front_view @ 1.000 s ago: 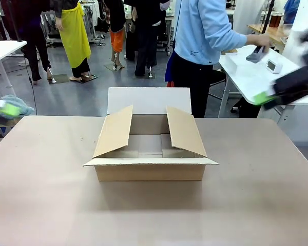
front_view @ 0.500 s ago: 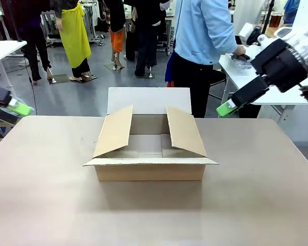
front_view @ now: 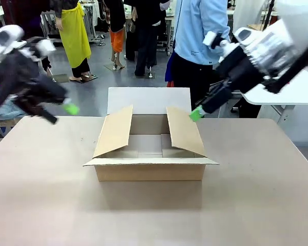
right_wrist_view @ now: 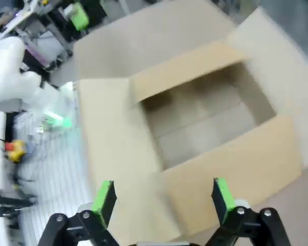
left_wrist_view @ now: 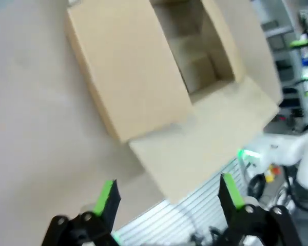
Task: Pack the gift set into the box.
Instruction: Place both hands on the side flaps of the Package Box and spread them outward.
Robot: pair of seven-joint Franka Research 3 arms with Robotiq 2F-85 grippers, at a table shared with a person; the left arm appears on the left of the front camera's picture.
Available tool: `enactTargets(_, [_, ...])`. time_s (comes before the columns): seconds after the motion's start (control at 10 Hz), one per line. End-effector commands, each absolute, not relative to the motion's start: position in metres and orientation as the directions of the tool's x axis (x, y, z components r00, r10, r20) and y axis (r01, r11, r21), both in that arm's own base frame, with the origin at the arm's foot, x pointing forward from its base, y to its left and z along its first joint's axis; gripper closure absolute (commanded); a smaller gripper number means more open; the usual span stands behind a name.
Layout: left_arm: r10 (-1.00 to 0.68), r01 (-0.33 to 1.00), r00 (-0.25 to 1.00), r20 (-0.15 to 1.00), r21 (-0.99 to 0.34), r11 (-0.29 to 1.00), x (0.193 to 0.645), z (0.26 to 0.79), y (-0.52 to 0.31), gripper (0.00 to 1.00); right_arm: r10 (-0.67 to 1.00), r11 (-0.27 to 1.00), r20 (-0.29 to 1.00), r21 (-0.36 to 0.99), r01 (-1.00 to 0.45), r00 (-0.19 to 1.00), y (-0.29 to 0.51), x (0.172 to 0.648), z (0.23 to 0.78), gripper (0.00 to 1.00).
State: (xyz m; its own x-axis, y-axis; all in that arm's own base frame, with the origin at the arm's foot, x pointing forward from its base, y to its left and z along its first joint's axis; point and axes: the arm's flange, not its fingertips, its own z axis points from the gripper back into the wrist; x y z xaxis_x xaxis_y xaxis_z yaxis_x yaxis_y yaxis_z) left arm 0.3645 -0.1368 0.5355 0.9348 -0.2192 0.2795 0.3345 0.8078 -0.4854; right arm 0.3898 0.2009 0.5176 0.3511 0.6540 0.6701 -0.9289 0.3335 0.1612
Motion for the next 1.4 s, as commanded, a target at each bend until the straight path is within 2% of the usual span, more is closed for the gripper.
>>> enactTargets(0.0, [-0.112,0.19,0.965,0.239,-0.336,0.923,0.409,0.54,-0.181,0.0,0.486,0.098,0.868,0.055,-0.994,0.096,0.188,0.456,0.482,0.0])
enactTargets(0.1, [-0.164,0.223,0.965,0.204,-0.31,0.924,0.414,0.531,-0.207,0.0,0.391,0.058,0.919,0.033,-0.998,0.053,0.179,0.464,0.473,0.0])
enactTargets(0.2, [-0.191,0.24,0.964,0.185,-0.293,0.926,0.417,0.517,-0.228,0.0,0.366,0.041,0.928,0.056,-0.998,0.067,0.168,0.468,0.468,0.0])
enactTargets(0.6, [-0.135,0.194,0.963,0.233,-0.251,0.948,0.426,0.485,-0.257,0.0,0.558,0.093,0.813,0.139,-0.986,0.167,0.15,0.465,0.439,0.0])
enactTargets(0.8, [-0.143,0.197,0.964,0.224,-0.24,0.951,0.428,0.485,-0.261,0.0,0.488,0.075,0.861,0.12,-0.99,0.142,0.141,0.467,0.435,0.0])
enactTargets(1.0, [-0.124,0.169,0.968,0.218,-0.204,0.964,0.432,0.478,-0.269,0.0,0.488,0.075,0.861,0.12,-0.99,0.142,0.141,0.467,0.435,0.0])
enactTargets(1.3, [-0.032,0.076,0.968,0.25,-0.168,0.983,0.447,0.466,-0.289,0.0,0.488,0.075,0.861,0.12,-0.99,0.142,0.141,0.467,0.435,0.0])
